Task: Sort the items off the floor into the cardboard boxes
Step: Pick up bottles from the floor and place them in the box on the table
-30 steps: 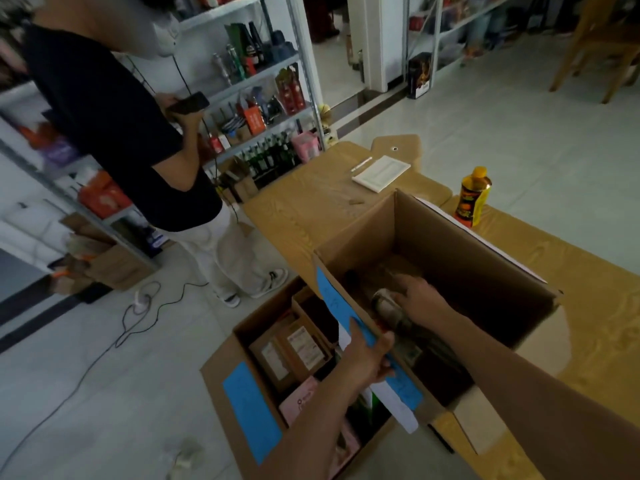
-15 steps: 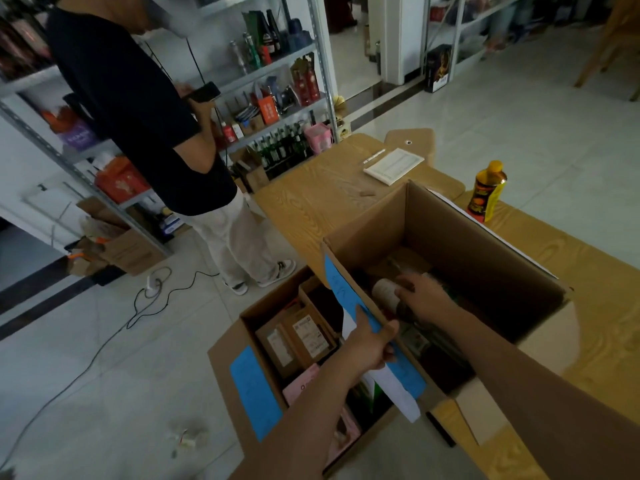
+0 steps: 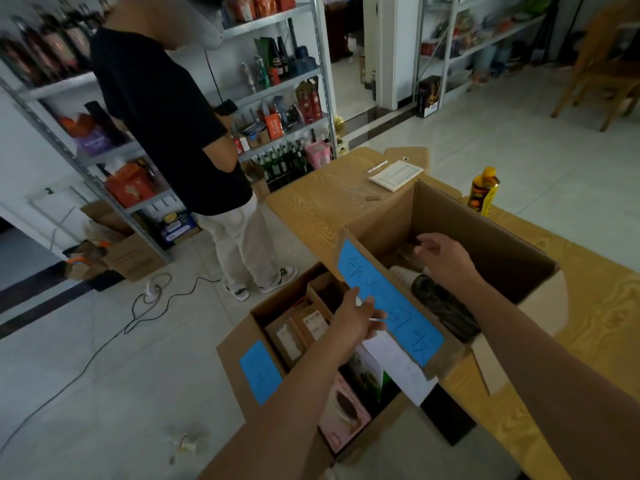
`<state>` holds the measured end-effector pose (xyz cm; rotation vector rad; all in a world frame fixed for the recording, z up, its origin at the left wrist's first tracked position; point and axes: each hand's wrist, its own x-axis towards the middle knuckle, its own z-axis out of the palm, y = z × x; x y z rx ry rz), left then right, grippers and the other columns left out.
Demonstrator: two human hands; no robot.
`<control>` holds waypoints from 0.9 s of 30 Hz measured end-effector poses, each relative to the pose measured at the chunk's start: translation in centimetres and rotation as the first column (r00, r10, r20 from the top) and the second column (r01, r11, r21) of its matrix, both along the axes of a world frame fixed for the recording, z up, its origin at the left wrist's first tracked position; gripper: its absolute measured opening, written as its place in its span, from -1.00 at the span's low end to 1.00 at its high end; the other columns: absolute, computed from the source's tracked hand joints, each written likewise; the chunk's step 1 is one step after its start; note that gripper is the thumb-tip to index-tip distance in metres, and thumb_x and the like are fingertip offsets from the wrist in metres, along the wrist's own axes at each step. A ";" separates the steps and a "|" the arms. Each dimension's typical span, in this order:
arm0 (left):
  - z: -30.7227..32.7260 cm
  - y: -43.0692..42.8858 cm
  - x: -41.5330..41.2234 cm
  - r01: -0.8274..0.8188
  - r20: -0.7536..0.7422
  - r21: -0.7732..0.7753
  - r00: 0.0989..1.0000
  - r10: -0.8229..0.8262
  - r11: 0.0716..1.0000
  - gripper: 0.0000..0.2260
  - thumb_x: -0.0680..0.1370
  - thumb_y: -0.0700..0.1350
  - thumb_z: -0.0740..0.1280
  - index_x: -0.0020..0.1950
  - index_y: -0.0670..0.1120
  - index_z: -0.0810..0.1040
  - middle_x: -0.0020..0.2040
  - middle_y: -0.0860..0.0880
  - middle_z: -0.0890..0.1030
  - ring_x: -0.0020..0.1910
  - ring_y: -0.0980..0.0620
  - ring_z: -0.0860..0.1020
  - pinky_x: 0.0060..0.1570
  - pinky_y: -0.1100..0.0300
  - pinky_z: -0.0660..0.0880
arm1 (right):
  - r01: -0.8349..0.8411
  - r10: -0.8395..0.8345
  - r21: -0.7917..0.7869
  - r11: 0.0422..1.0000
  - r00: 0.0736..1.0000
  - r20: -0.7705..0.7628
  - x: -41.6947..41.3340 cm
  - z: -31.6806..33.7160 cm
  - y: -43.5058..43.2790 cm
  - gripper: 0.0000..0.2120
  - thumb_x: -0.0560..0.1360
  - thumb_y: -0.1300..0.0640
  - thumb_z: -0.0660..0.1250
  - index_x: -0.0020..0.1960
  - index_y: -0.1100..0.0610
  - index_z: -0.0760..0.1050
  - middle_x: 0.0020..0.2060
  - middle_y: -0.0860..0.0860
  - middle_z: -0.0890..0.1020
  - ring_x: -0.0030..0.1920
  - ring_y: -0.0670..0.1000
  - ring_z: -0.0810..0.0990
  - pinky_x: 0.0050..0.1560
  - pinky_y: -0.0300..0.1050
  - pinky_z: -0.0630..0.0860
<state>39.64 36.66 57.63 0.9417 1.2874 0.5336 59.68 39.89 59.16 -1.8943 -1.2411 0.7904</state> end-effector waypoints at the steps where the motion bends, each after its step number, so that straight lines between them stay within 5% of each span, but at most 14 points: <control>1: 0.2 -0.5 -1.2 -0.018 0.011 0.019 1.000 0.018 1.000 -0.53 0.65 -0.05 0.18 0.53 -0.03 0.11 -0.21 -0.07 0.63 -0.42 0.08 0.59 -0.45 0.24 0.43 | 0.001 -0.001 0.016 1.000 1.000 -0.004 -1.1 0.8 -0.8 -0.64 0.58 -0.01 0.27 0.37 0.00 0.43 0.22 -0.03 0.56 0.15 -0.02 0.53 0.01 -0.15 0.43; 8: 2.3 -7.3 -13.3 -0.118 0.013 0.092 0.993 0.118 0.989 -0.56 0.66 -0.12 0.14 0.53 -0.01 0.15 -0.30 -0.02 0.65 -0.46 0.11 0.60 -0.54 0.33 0.42 | -0.089 0.094 0.111 0.990 0.995 -0.035 -12.7 3.5 -8.3 -0.57 0.56 -0.12 0.28 0.38 0.01 0.43 0.23 -0.03 0.56 0.15 0.01 0.56 0.12 0.00 0.51; 13: 2.8 -13.1 -24.8 -0.142 -0.010 0.176 0.989 0.146 0.974 -0.59 0.67 -0.11 0.12 0.52 -0.02 0.16 0.03 -0.12 0.64 -0.18 0.00 0.66 -0.33 0.21 0.52 | -0.180 0.197 0.144 0.973 0.974 -0.113 -24.4 2.4 -14.5 -0.59 0.52 -0.14 0.35 0.30 0.02 0.50 0.12 -0.08 0.56 0.09 -0.06 0.51 0.03 -0.16 0.39; 15: 1.9 -15.0 -28.9 -0.200 -0.032 0.185 0.977 0.209 0.962 -0.62 0.66 -0.14 0.12 0.48 -0.06 0.21 0.18 -0.21 0.58 -0.21 0.00 0.64 -0.41 0.28 0.48 | -0.239 0.253 0.135 0.961 0.962 -0.098 -28.4 1.6 -16.6 -0.80 0.52 -0.13 0.36 0.12 -0.14 0.55 0.01 -0.18 0.57 0.06 -0.06 0.54 0.04 -0.18 0.40; 18: 0.8 -18.9 -34.5 -0.246 -0.108 0.179 0.958 0.267 0.953 -0.75 0.66 -0.16 0.11 0.34 -0.10 0.33 -0.07 -0.12 0.63 -0.48 0.21 0.56 -0.44 0.32 0.43 | -0.327 0.337 0.092 0.940 0.934 -0.120 -33.2 0.1 -19.6 -0.83 0.55 -0.06 0.34 0.13 -0.21 0.49 0.02 -0.21 0.55 0.01 -0.18 0.52 -0.05 -0.36 0.36; 21: -1.0 -22.1 -39.7 -0.215 -0.235 0.244 0.933 0.273 0.946 -0.82 0.65 -0.06 0.16 0.13 -0.12 0.48 -0.20 -0.03 0.59 -0.31 0.09 0.58 -0.34 0.30 0.42 | -0.408 0.410 0.039 0.912 0.905 -0.116 -37.4 -1.8 -21.1 -0.66 0.59 0.06 0.30 0.35 0.08 0.44 0.19 -0.03 0.55 0.11 -0.11 0.52 -0.08 -0.44 0.37; 24: -2.5 -24.3 -43.9 -0.255 -0.361 0.307 0.860 0.360 0.917 -0.74 0.65 0.00 0.15 -0.13 -0.10 0.47 -0.30 -0.01 0.55 -0.26 0.01 0.59 -0.26 0.19 0.44 | -0.458 0.447 -0.022 0.889 0.876 -0.181 -41.5 -3.8 -21.8 -0.64 0.57 0.03 0.33 0.32 0.13 0.46 0.18 0.05 0.56 0.06 -0.06 0.58 -0.05 -0.35 0.50; 27: -4.3 -26.7 -46.9 -0.356 -0.374 0.327 0.802 0.466 0.876 -0.68 0.66 0.00 0.11 -0.26 -0.06 0.37 -0.34 -0.01 0.47 -0.28 -0.01 0.58 -0.29 0.19 0.41 | -0.517 0.494 -0.098 0.850 0.849 -0.191 -44.8 -6.2 -22.1 -0.57 0.55 -0.03 0.34 0.36 0.12 0.44 0.20 0.00 0.55 0.15 0.00 0.56 0.15 -0.04 0.53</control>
